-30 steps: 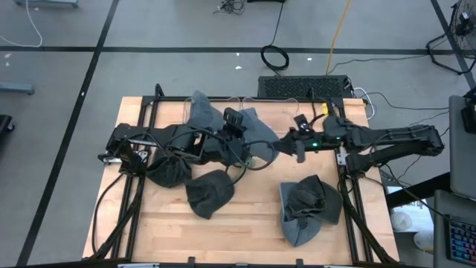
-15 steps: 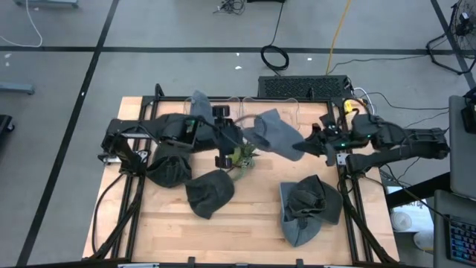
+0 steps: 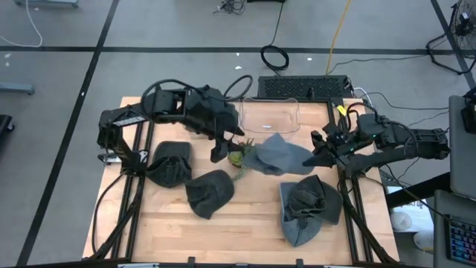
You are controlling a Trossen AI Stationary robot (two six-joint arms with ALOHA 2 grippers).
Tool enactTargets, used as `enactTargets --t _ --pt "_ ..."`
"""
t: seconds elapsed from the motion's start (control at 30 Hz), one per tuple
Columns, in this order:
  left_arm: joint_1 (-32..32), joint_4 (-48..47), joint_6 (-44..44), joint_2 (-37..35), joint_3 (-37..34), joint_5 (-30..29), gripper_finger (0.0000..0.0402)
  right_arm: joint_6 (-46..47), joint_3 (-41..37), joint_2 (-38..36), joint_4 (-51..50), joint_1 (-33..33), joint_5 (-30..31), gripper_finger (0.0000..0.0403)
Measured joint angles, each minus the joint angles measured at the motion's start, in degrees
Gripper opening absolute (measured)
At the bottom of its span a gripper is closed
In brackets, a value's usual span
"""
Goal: Pick & Place hat
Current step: Put the left gray cap into the left transparent bin
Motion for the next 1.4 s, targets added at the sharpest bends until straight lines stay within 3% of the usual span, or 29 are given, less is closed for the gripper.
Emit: enactTargets --t 0.2,0.6,1.4 --pt "1.9 0.1 -3.3 0.1 0.0 8.9 0.0269 -2.0 0.0 -0.1 4.7 0.7 -2.9 0.0" --pt "1.5 8.3 -3.1 0.6 0.0 8.1 0.0269 -2.7 0.0 1.7 5.1 0.8 -2.8 0.0" --pt "-0.8 10.7 -1.8 4.6 -0.1 8.5 0.0269 -2.1 0.0 1.8 5.6 0.8 -2.9 0.0"
